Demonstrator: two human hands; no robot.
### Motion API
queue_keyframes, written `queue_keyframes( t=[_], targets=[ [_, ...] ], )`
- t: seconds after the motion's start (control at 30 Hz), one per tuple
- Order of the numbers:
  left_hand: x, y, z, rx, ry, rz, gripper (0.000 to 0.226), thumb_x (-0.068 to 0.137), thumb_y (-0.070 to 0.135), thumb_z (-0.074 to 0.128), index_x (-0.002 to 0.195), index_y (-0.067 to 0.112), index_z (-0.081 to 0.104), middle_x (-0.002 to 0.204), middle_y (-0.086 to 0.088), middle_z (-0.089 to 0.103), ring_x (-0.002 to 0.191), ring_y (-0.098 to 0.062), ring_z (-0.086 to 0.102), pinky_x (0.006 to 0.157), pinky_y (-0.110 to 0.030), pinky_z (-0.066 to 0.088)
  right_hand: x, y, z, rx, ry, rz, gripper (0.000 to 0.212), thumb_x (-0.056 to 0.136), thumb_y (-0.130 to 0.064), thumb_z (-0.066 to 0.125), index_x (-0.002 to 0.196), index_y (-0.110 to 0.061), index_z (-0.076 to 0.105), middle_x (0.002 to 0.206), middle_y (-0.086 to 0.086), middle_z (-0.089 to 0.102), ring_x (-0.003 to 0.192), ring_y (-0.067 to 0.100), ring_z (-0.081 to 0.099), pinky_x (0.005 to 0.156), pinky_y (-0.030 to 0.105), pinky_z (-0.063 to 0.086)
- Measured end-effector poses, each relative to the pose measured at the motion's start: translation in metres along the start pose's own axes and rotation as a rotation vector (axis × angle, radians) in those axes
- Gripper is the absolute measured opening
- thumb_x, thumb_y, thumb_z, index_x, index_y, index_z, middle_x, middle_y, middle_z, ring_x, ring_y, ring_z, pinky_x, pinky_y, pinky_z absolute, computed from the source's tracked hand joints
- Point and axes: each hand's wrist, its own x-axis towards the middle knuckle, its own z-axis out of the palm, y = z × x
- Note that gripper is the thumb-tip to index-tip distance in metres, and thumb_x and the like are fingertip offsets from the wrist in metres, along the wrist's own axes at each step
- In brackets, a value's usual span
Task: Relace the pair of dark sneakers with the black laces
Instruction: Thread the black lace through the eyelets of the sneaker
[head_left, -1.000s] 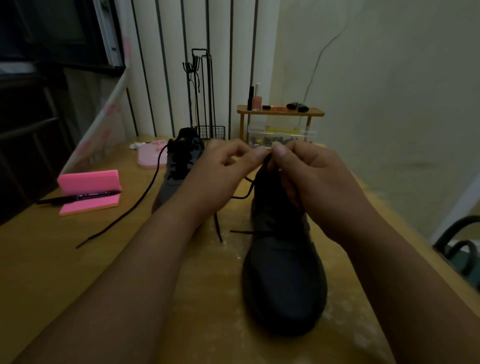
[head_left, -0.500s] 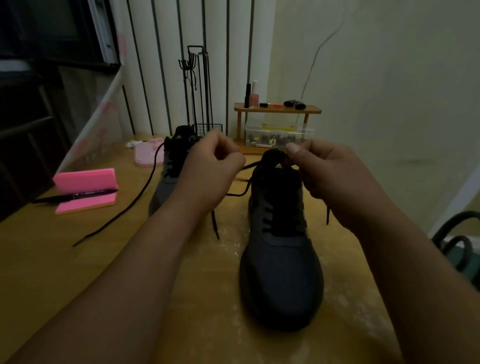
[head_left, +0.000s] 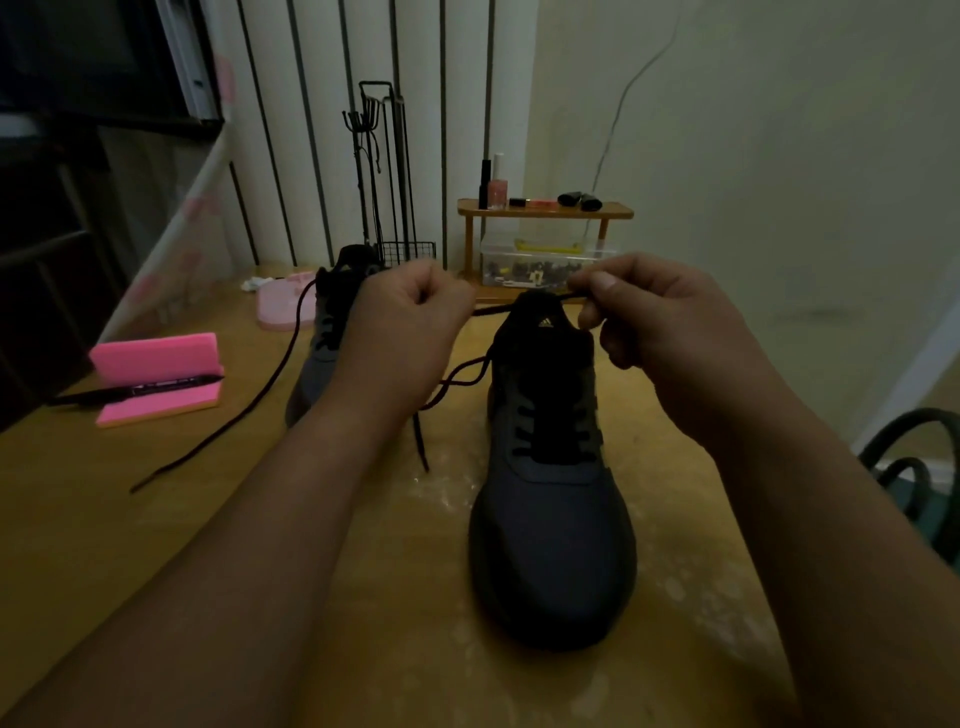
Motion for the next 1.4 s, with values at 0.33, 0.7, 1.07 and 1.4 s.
queue_keyframes(
  t=[0.33, 0.7, 1.07, 1.4],
  targets=[
    [-0.011, 0.009, 0.018, 0.039, -0.282, 0.174, 0.013, 0.108, 0.03, 0.053, 0.106, 0.024, 0.065, 0.086, 0.011, 0.066, 0.077, -0.003, 0.062, 0.065, -0.024, 0.05, -0.005, -0.001, 0.012, -0.051, -0.09, -0.116, 0.009, 0.104, -0.018, 0.06, 0.106, -0.012, 0.067, 0.08, -0.002, 0.072, 0.067, 0.01, 0.063, 0.061, 0.019, 0.053],
    [-0.013, 0.01, 0.021, 0.095, -0.242, 0.225, 0.012, 0.106, 0.032, 0.057, 0.107, 0.022, 0.064, 0.089, 0.01, 0.067, 0.083, -0.003, 0.065, 0.066, -0.02, 0.052, -0.005, 0.0, 0.012, -0.062, -0.045, -0.169, 0.009, 0.098, -0.009, 0.067, 0.106, -0.013, 0.069, 0.09, 0.004, 0.076, 0.081, 0.013, 0.075, 0.07, 0.021, 0.057],
    [-0.009, 0.001, 0.022, 0.228, -0.138, 0.338, 0.003, 0.104, 0.02, 0.061, 0.103, 0.019, 0.064, 0.101, 0.009, 0.059, 0.097, -0.008, 0.055, 0.081, -0.019, 0.043, 0.002, 0.002, -0.002, 0.154, 0.099, -0.039, 0.012, 0.103, -0.014, 0.06, 0.113, -0.012, 0.067, 0.09, 0.001, 0.073, 0.078, 0.014, 0.069, 0.07, 0.027, 0.058],
    [-0.006, -0.003, 0.034, 0.232, -0.2, 0.255, 0.008, 0.106, 0.031, 0.054, 0.1, 0.034, 0.059, 0.095, 0.012, 0.064, 0.097, -0.013, 0.06, 0.085, -0.051, 0.053, 0.009, 0.025, -0.012, -0.181, -0.089, 0.3, 0.044, 0.099, -0.056, 0.061, 0.1, -0.014, 0.071, 0.075, 0.001, 0.069, 0.063, 0.013, 0.065, 0.062, 0.031, 0.052]
  ],
)
